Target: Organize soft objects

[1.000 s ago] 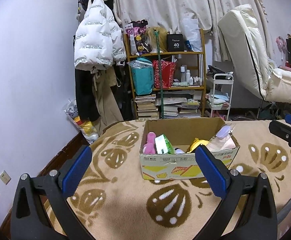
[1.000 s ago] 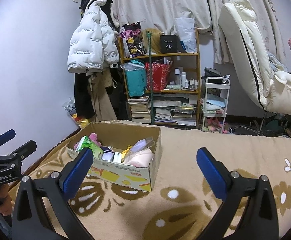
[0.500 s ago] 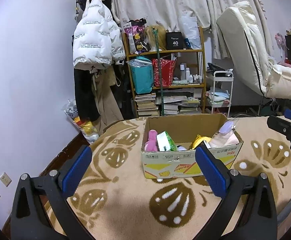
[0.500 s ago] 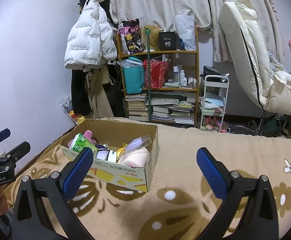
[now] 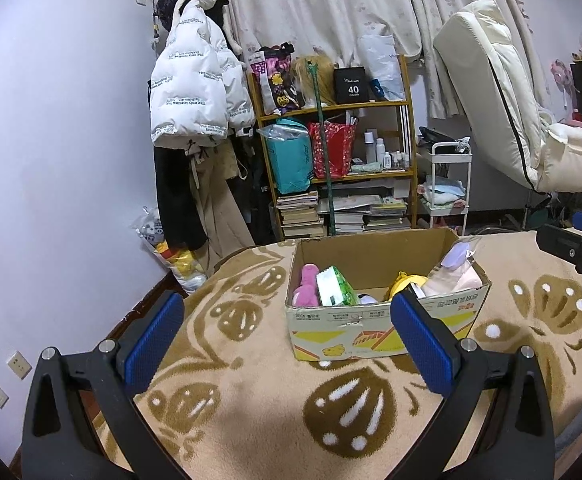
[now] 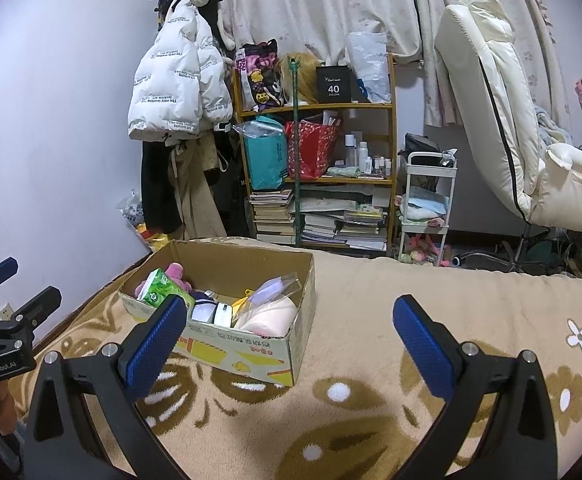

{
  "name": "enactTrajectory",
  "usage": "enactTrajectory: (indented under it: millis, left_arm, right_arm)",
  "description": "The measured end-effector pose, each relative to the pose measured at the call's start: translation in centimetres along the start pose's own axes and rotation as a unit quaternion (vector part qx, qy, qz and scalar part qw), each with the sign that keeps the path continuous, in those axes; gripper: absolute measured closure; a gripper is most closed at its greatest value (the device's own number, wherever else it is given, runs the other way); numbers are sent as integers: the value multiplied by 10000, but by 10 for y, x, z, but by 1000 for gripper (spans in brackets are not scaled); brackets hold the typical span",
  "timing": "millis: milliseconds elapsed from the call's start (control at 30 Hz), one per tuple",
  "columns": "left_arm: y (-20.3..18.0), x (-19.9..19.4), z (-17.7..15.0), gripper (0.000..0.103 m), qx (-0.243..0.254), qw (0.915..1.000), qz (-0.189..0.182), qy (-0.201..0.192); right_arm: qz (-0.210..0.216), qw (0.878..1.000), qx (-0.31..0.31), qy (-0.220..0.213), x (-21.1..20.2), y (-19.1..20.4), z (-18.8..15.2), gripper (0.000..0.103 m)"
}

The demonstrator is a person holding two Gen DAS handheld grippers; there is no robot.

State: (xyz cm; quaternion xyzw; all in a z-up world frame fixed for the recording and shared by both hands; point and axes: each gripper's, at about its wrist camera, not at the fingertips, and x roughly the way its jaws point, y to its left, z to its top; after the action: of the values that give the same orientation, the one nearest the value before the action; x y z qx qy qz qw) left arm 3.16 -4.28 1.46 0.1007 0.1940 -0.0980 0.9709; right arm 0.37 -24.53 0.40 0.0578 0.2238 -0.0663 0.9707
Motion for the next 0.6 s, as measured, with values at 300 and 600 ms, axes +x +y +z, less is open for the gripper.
enactTrajectory:
  millis: [300,600]
  left_arm:
    - [-3,0,0,1,10,10000,2,-32]
    - [-5,0,-1,1,0,10000,58,9]
  right_arm:
    - [-25,10000,1,-13,0,-2,1,0]
    - [-13,10000,4,-12,0,-3,1,0]
